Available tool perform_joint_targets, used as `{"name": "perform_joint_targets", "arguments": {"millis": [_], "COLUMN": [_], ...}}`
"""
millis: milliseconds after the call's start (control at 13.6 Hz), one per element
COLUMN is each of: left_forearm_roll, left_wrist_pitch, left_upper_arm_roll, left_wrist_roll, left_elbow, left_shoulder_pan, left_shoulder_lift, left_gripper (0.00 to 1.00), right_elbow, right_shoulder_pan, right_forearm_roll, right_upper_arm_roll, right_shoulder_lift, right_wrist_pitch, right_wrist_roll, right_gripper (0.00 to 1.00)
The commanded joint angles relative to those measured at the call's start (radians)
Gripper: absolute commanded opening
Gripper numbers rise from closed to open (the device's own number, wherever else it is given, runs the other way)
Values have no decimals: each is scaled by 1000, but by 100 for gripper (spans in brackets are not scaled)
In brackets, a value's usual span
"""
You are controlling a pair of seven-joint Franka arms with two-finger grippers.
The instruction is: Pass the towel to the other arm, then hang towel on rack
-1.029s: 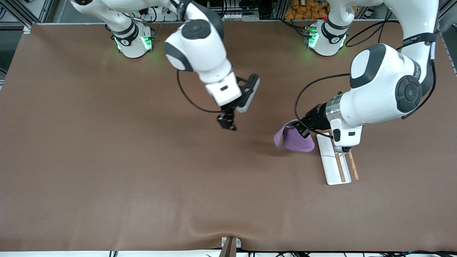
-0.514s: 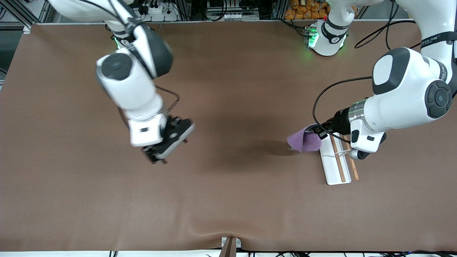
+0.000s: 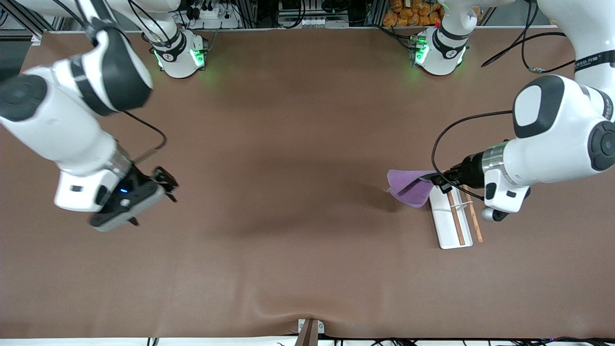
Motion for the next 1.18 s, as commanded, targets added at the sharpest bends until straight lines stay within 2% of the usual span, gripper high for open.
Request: {"name": "perform_joint_targets", "arguments": {"millis": [0,147,367,514,661,882,1102], "left_forearm_roll": [91,116,135,133,133,133,135], "left_wrist_pitch": [-2,0,1,1,1,1,1], "left_upper_arm_roll": [-8,-8,-8,-8,-8,-8,-8], "left_wrist_roll": [73,159,337,443,495,595,664], "left_elbow": [5,5,5,5,2,-1,-3], "left_shoulder_pan": [5,5,42,73,93,149,189], "left_shoulder_lift": [6,6,14,14,15,24,40], "left_gripper": [0,0,0,0,0,0,0], "right_elbow": [-66,-66,-69,-69,-71,-71,-68], "right_shoulder_pan": [-33,12,98,123,138,146,145], "right_forearm_roll": [23,37,163,174,174,174,174], "right_upper_arm_roll": [-5,-98,-321,-422,-479,-487,-507], "right_shoulder_lift": [-115,-170,-237,-263,-291,-334,-362], "right_wrist_pitch": [-96,-183,-302,-333,-375,-448,-488], "right_wrist_roll": [15,17,29,31,84,225,229], "right_gripper": [100,100,100,100,100,100,100]}}
